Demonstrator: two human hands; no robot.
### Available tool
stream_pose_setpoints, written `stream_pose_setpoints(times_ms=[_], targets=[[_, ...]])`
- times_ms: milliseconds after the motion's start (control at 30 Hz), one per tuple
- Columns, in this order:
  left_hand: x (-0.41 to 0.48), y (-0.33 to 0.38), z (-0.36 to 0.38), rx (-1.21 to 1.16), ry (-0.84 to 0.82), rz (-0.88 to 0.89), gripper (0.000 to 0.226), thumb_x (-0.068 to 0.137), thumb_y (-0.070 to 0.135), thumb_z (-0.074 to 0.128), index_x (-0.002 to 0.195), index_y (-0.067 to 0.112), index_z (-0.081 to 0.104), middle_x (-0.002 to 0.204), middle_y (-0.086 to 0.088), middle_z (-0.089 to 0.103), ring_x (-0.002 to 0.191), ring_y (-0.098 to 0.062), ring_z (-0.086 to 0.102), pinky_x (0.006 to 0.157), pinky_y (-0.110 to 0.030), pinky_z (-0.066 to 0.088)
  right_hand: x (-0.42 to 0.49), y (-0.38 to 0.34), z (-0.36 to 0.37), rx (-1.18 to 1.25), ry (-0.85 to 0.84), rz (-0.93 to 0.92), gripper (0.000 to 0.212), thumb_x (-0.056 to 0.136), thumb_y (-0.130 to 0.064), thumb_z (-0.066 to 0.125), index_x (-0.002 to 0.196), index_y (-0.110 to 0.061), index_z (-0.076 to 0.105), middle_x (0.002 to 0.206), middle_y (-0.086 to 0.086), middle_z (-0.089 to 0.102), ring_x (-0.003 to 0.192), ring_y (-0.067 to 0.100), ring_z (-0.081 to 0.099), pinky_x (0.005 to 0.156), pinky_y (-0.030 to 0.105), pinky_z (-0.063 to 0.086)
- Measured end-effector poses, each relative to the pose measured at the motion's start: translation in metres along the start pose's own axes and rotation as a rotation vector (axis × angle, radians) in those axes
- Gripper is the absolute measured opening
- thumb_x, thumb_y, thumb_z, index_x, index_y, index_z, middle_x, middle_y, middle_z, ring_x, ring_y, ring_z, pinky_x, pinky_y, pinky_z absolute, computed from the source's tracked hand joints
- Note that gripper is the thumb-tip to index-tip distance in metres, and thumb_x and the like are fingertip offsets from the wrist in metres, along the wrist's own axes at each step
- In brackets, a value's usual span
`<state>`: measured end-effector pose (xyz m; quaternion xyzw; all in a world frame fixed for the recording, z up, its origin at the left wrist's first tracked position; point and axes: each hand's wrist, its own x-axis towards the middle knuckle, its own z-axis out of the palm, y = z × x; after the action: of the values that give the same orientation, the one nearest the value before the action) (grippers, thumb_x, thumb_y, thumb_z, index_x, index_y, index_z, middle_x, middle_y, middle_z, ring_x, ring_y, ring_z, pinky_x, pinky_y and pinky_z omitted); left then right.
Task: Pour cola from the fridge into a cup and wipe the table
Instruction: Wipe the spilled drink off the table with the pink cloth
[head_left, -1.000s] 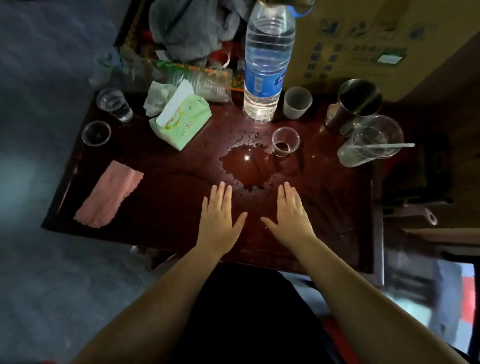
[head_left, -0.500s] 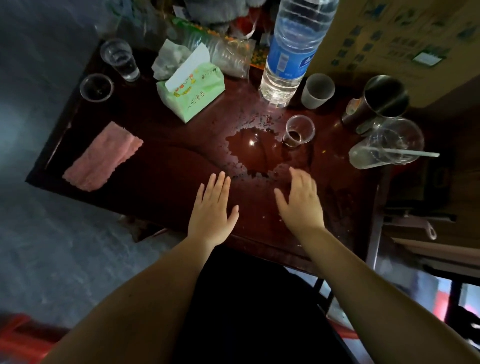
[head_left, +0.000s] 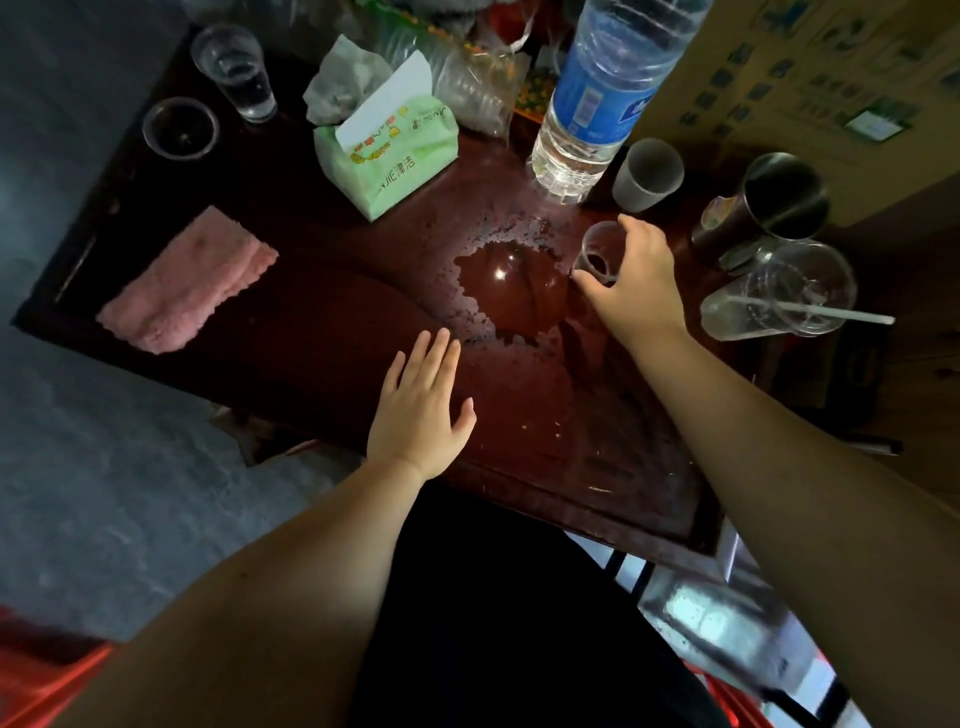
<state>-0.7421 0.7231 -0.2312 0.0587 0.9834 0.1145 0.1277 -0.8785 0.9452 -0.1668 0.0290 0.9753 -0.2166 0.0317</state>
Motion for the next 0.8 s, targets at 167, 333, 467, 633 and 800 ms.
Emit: stream_pose_setpoints(times_ms=[167, 333, 467, 633, 800], targets=[[-0.001, 0.000, 0.001, 0.003, -0.001, -0.002, 0.069, 0.093, 0.045, 0.035, 0.152, 0.013, 0.018, 0.160, -0.001, 0.009, 0.147, -0.018, 0.003, 0.120, -0.039, 0.008, 0.005, 0.003, 0.000, -0.015, -0.012, -0.034, 0.073, 0.084, -0.034, 0.068, 0.143, -0.008, 0.033, 0.143, 0.011, 0.039, 0.134, 0.025, 0.035, 0.106, 0.033, 0.033], [0.000, 0.000, 0.001, -0.004, -0.001, -0.003, 0.068, 0.093, 0.044, 0.035, 0.152, 0.014, 0.017, 0.160, -0.001, 0.009, 0.147, -0.018, 0.003, 0.120, -0.039, 0.008, 0.007, 0.005, -0.002, 0.017, -0.002, -0.046, 0.074, 0.083, -0.032, 0.069, 0.143, -0.008, 0.034, 0.140, 0.012, 0.042, 0.132, 0.025, 0.038, 0.107, 0.033, 0.033], [-0.001, 0.000, 0.001, -0.003, 0.003, -0.004, 0.068, 0.093, 0.044, 0.036, 0.151, 0.014, 0.018, 0.160, -0.001, 0.010, 0.147, -0.017, 0.003, 0.120, -0.039, 0.008, -0.003, 0.006, -0.014, 0.039, 0.056, -0.079, 0.073, 0.084, -0.032, 0.069, 0.143, -0.008, 0.034, 0.139, 0.011, 0.043, 0.131, 0.024, 0.038, 0.105, 0.027, 0.030], [-0.001, 0.001, 0.000, -0.014, 0.008, -0.006, 0.067, 0.093, 0.043, 0.036, 0.151, 0.014, 0.020, 0.160, -0.002, 0.011, 0.147, -0.017, 0.004, 0.120, -0.040, 0.010, -0.031, 0.015, -0.032, 0.065, 0.096, -0.088, 0.073, 0.083, -0.032, 0.069, 0.143, -0.009, 0.034, 0.139, 0.009, 0.043, 0.132, 0.020, 0.038, 0.106, 0.022, 0.027], [-0.001, 0.002, -0.001, -0.015, 0.008, -0.006, 0.067, 0.094, 0.043, 0.037, 0.151, 0.014, 0.020, 0.160, -0.001, 0.010, 0.147, -0.017, 0.004, 0.120, -0.039, 0.008, -0.067, 0.032, -0.039, 0.058, 0.088, -0.067, 0.071, 0.083, -0.031, 0.069, 0.141, -0.008, 0.035, 0.138, 0.009, 0.044, 0.131, 0.020, 0.039, 0.107, 0.023, 0.028]])
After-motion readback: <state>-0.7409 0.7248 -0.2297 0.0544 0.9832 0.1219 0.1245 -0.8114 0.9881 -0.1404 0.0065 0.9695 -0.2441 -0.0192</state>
